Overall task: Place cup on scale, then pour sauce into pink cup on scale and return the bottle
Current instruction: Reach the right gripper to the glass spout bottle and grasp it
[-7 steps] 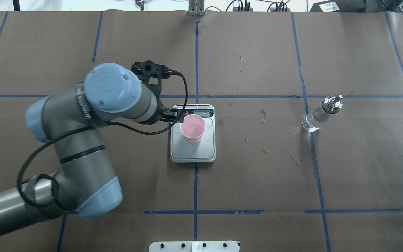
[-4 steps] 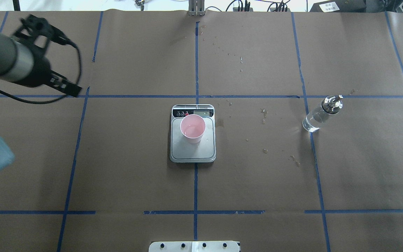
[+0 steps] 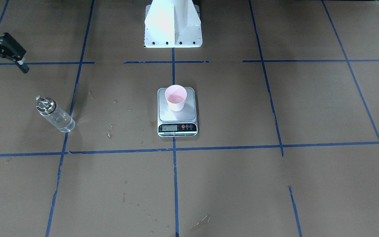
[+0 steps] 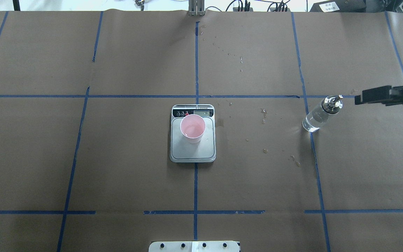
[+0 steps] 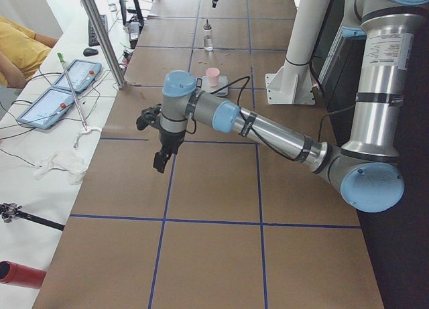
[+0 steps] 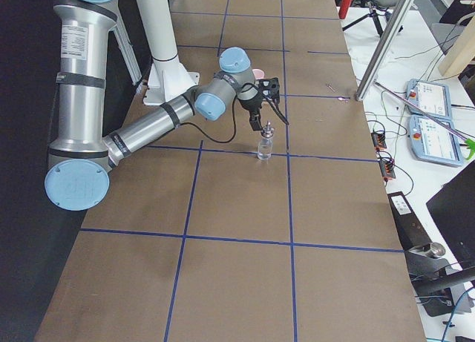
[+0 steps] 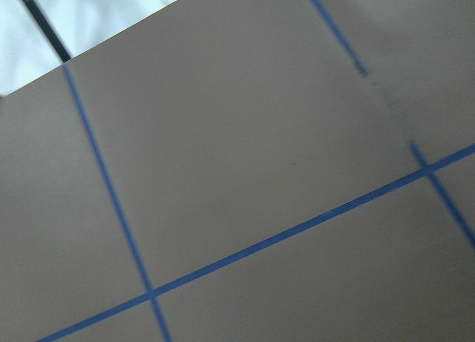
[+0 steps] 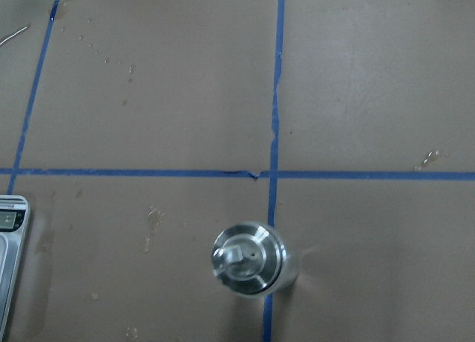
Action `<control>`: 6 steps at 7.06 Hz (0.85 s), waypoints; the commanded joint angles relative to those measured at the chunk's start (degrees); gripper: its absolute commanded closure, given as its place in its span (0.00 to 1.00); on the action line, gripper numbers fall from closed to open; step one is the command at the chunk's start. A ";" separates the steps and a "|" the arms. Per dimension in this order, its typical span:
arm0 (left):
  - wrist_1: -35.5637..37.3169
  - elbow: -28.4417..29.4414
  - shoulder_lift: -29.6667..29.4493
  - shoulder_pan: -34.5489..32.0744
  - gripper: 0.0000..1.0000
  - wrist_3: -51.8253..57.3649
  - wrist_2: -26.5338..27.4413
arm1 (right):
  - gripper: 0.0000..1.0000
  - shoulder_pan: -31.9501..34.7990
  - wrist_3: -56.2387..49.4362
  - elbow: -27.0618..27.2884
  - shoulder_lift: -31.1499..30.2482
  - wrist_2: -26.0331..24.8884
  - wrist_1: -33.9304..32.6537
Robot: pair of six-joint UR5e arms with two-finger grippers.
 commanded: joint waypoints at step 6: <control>-6.37 8.70 12.24 -7.52 0.00 6.33 -15.29 | 0.00 -20.44 3.25 -14.38 -12.93 -26.86 39.93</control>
